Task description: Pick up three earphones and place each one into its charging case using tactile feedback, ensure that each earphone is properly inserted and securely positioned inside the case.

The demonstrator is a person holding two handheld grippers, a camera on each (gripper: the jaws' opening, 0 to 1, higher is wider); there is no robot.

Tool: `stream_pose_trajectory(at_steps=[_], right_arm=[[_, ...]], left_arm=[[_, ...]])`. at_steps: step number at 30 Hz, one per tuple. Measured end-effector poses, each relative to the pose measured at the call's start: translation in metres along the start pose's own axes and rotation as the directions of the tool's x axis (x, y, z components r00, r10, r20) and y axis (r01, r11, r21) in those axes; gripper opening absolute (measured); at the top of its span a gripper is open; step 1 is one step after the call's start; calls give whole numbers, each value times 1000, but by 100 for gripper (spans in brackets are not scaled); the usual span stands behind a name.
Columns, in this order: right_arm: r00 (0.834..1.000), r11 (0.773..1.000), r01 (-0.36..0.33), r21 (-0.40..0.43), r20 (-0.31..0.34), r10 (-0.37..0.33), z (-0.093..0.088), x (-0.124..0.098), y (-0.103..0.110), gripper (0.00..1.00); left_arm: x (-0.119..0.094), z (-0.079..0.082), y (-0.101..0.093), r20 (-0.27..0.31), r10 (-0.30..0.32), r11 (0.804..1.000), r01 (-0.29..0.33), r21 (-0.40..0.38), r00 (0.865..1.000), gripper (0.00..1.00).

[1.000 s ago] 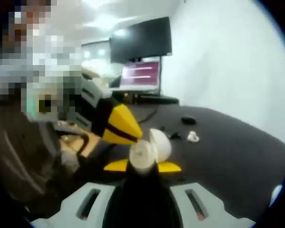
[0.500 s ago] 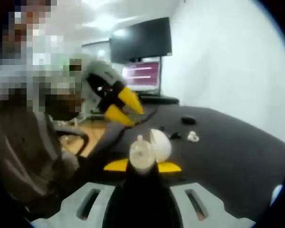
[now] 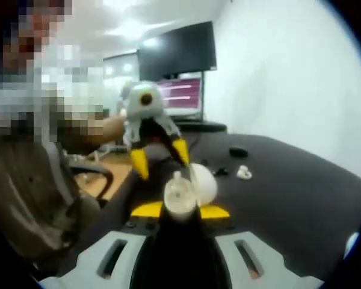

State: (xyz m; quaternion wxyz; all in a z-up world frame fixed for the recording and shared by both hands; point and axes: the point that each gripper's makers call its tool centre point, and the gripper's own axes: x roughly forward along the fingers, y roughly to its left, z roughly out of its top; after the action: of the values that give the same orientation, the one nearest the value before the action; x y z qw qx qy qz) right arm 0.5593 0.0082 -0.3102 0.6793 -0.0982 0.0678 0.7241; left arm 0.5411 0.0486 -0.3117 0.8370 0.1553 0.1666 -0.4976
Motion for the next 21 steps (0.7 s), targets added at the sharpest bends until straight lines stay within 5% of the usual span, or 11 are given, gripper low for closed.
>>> stream_pose_trajectory(at_steps=[4,6,12,21], right_arm=[[1000,1000,-1,-13,2,1,0,0,1,22],[1000,1000,-4,-19,2,4,0,1,2,22],[1000,999,-23,-39,5,24,1,3,7,22],[999,998,-41,-38,11,41,3,9,11,22]], left_arm=[[22,-1,-3,-1,-28,1000,28,-7,1000,30],[30,7,-5,44,-48,999,49,-5,998,30],[33,9,-1,77,-43,999,42,12,996,18],[32,9,-4,156,-105,994,109,-13,982,18]])
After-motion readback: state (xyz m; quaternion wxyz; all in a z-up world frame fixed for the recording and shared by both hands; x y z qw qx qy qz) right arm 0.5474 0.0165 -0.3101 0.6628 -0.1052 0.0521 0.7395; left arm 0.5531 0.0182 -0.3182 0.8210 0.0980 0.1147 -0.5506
